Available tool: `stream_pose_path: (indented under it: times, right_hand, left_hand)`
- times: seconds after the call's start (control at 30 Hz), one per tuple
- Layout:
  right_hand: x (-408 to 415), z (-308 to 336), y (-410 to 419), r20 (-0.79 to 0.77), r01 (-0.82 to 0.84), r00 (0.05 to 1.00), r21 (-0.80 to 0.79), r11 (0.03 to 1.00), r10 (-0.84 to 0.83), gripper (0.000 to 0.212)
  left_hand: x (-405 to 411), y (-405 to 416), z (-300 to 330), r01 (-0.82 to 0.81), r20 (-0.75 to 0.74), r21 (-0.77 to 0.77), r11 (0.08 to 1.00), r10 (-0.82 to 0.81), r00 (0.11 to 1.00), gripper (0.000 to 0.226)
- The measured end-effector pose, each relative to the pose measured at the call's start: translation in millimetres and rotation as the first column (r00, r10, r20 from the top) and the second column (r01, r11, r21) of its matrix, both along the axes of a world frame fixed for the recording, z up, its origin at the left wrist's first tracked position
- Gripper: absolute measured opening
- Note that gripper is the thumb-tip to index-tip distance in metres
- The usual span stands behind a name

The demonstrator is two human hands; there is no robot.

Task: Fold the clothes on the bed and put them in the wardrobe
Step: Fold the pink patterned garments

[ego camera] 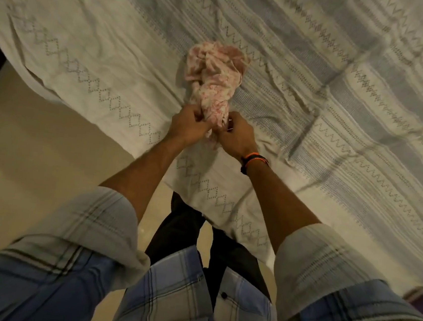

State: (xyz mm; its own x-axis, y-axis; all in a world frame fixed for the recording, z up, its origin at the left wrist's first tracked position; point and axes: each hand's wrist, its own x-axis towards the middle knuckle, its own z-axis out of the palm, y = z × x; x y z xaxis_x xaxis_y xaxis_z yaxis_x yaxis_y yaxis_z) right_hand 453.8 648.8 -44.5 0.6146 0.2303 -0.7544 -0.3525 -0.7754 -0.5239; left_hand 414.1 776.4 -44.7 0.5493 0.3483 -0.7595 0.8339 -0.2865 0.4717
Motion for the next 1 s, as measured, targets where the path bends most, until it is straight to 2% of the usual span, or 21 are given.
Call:
stream_pose_path:
  times: [0.13,0.17,0.33,0.37,0.43,0.47,0.5,0.57,0.67,0.77,0.83,0.93,1.0]
  right_hand:
    - [3.3,10.7,-2.9,0.003,0.058,0.998,0.042,0.997,-0.058,0.029]
    - [5.0,24.5,-14.3,0.028,0.083,0.996,0.065,0.994,-0.085,0.024]
    - [0.7,42.9,-30.3,-0.010,0.298,0.954,0.143,0.944,-0.299,0.009]
    - [-6.7,68.3,-46.5,0.013,0.325,0.943,0.182,0.928,-0.333,0.012]
    - [-6.2,66.1,-48.5,-0.018,0.348,0.936,0.191,0.918,-0.351,0.019]
    - [-15.3,88.8,-67.5,0.021,0.352,0.930,0.240,0.905,-0.367,0.019]
    - [-14.7,89.4,-69.2,0.001,0.370,0.924,0.256,0.893,-0.383,0.017]
    - [-33.1,116.2,-99.1,0.033,0.363,0.916,0.350,0.863,-0.399,0.012]
    - [-46.8,139.1,-120.7,0.049,0.338,0.919,0.406,0.849,-0.390,0.015]
    - [-58.7,159.1,-143.8,0.080,0.323,0.917,0.429,0.843,-0.392,0.030]
    - [-66.2,173.9,-158.4,0.095,0.329,0.907,0.452,0.829,-0.411,0.038]
    - [-81.0,195.9,-176.8,0.139,0.339,0.881,0.483,0.808,-0.452,0.029]
    - [-93.7,211.1,-190.6,0.180,0.351,0.853,0.498,0.793,-0.491,0.036]
  left_hand:
    - [-7.1,2.4,4.3,-0.008,0.028,-0.050,0.999,0.010,1.000,0.024]
    - [-5.7,-5.7,18.6,0.015,0.081,-0.066,0.998,-0.010,0.997,0.024]
    - [-7.2,-19.7,38.7,0.011,0.145,-0.088,0.996,0.002,0.989,0.021]
    - [-14.1,-34.2,64.0,0.023,0.201,-0.080,0.997,-0.006,0.979,0.021]
    - [-11.2,-34.8,64.3,0.013,0.198,-0.095,0.995,0.007,0.980,0.021]
    - [-20.6,-51.5,87.2,0.028,0.266,-0.088,0.996,-0.003,0.964,0.021]
    - [-20.9,-51.7,87.0,0.029,0.256,-0.104,0.994,-0.001,0.967,0.021]
    - [-42.1,-79.0,117.4,0.032,0.346,-0.109,0.994,0.008,0.938,0.024]
    - [-57.8,-99.0,138.3,0.037,0.400,-0.133,0.990,0.020,0.916,0.033]
    - [-69.4,-118.8,161.4,0.050,0.453,-0.158,0.986,0.028,0.891,0.025]
    - [-75.7,-131.2,179.8,0.092,0.489,-0.154,0.984,-0.005,0.872,0.026]
    - [-85.2,-146.0,201.0,0.170,0.522,-0.119,0.978,-0.084,0.849,0.030]
    - [-91.9,-156.6,214.1,0.219,0.548,-0.077,0.973,-0.143,0.825,0.036]
